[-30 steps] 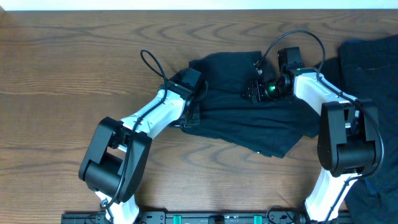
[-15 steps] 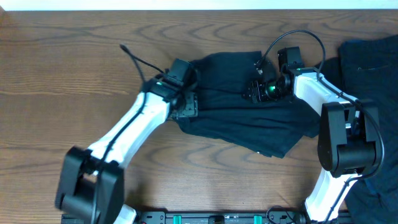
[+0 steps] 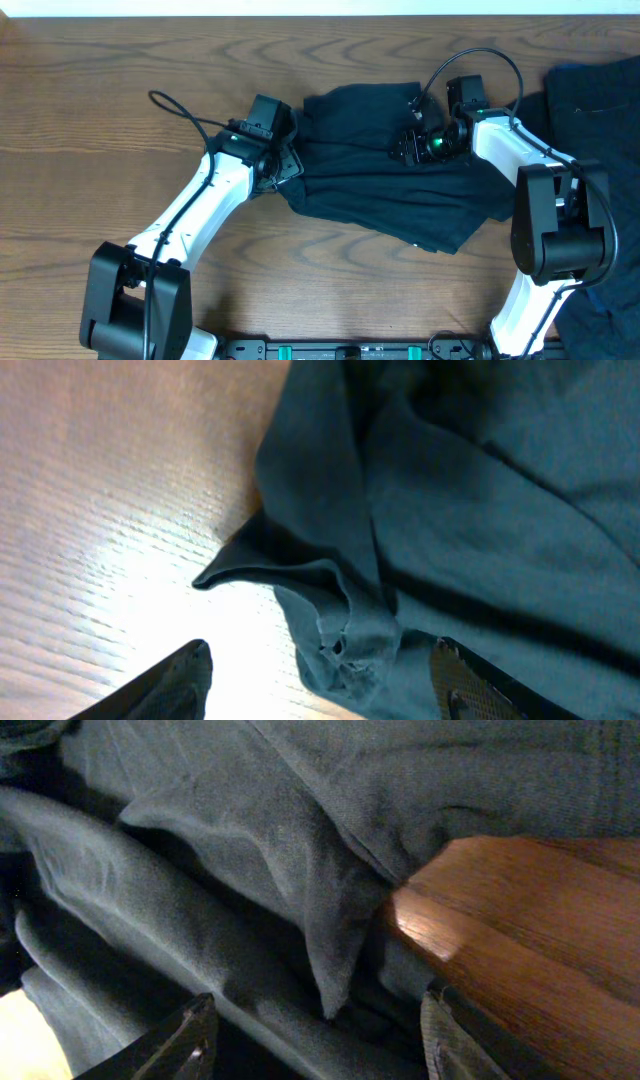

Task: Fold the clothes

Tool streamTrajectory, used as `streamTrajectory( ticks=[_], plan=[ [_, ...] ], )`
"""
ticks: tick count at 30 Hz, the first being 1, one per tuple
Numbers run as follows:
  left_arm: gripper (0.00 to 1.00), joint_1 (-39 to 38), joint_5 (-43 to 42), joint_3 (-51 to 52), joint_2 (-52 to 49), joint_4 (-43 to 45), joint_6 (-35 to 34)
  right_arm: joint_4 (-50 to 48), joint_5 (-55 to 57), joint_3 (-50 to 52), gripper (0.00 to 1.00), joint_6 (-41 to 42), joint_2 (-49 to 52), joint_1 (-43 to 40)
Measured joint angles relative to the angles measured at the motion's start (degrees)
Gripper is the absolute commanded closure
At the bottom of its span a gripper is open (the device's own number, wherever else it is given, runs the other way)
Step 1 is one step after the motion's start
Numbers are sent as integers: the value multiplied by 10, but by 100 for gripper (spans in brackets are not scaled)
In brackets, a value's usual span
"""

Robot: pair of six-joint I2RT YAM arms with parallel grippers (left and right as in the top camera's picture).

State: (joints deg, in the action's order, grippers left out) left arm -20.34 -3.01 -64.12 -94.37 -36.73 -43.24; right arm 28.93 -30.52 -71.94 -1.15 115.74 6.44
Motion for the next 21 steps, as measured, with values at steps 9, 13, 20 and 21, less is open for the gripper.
streamTrajectory(
  ticks=[9,13,20,21],
  plan=[
    [37,0,0,31,0,52,-71,0,0,0,36,-4,0,0],
    [37,0,0,38,-1,78,-89,0,0,0,36,-8,0,0],
    [39,0,0,45,-35,85,-104,0,2,0,35,-12,0,0],
    [39,0,0,45,-40,87,-105,0,2,0,35,-13,0,0]
  ],
)
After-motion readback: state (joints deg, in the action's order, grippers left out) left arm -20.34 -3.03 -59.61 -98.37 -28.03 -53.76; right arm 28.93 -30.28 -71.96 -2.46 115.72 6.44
